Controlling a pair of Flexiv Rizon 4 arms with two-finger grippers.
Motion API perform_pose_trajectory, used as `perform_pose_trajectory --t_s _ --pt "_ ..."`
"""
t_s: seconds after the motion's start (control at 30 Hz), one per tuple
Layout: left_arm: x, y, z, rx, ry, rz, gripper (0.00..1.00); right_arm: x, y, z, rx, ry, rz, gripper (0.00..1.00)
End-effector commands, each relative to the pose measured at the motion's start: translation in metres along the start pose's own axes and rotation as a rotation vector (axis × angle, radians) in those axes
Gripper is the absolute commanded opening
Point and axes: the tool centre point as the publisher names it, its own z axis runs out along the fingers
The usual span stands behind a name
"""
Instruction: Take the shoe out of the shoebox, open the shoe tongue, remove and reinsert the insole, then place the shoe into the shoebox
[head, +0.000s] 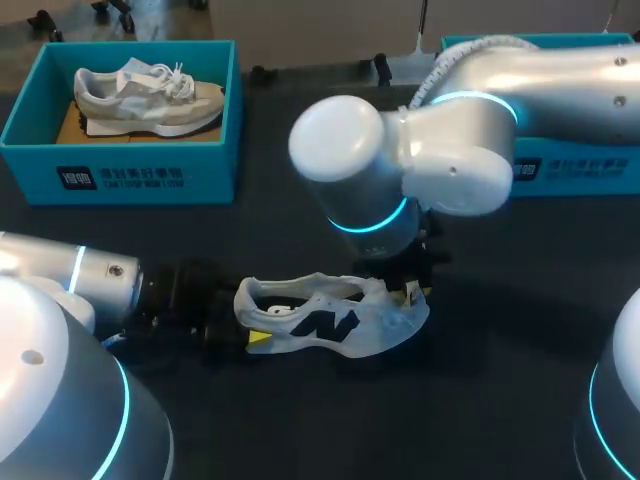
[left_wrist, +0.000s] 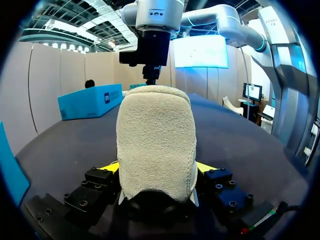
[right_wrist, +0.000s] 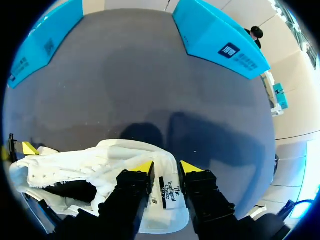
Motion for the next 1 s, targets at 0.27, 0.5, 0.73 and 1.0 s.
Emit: perform_pose_trajectory --t_s 0.27,0.5,0.73,1.0 --pt "0.001 0.002 -0.002 -0.001 0.0 0.001 0.0 -0.003 -0.004 -0.01 0.014 -0.027 0.011 0.82" --pt "0.001 0.002 -0.002 -0.001 0.0 0.001 0.0 -0.006 0.009 -0.057 -0.064 -0.048 -0.046 1.0" --pt "0.001 0.002 -0.002 -0.001 0.0 0.001 0.0 -0.001 0.018 -0.105 -0.169 -0.058 -0.17 1.0" --pt "0.001 0.002 -0.002 -0.001 0.0 0.001 0.0 0.006 0.035 -0.162 -0.289 -0.059 -0.422 1.0"
